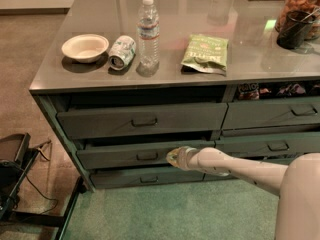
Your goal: Close middle drawer
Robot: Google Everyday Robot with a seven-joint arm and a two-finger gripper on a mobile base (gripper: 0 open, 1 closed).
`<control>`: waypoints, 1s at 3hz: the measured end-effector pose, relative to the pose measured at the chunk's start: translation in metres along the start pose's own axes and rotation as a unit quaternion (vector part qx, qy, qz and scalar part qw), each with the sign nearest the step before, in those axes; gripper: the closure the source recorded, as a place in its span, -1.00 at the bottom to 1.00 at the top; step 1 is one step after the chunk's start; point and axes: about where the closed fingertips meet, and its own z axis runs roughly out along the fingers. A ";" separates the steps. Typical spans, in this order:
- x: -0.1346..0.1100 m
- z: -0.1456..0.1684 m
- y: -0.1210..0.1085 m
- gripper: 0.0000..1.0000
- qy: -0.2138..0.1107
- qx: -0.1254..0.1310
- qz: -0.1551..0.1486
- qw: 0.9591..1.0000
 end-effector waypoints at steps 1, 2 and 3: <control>-0.002 -0.002 0.002 1.00 -0.003 -0.009 0.003 1.000; -0.008 -0.033 0.021 1.00 -0.003 -0.051 0.025 0.998; -0.025 -0.083 0.044 1.00 0.002 -0.093 0.057 0.994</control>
Offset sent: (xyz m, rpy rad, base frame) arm -0.0908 -0.0227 0.0399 -0.0029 0.2538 0.0617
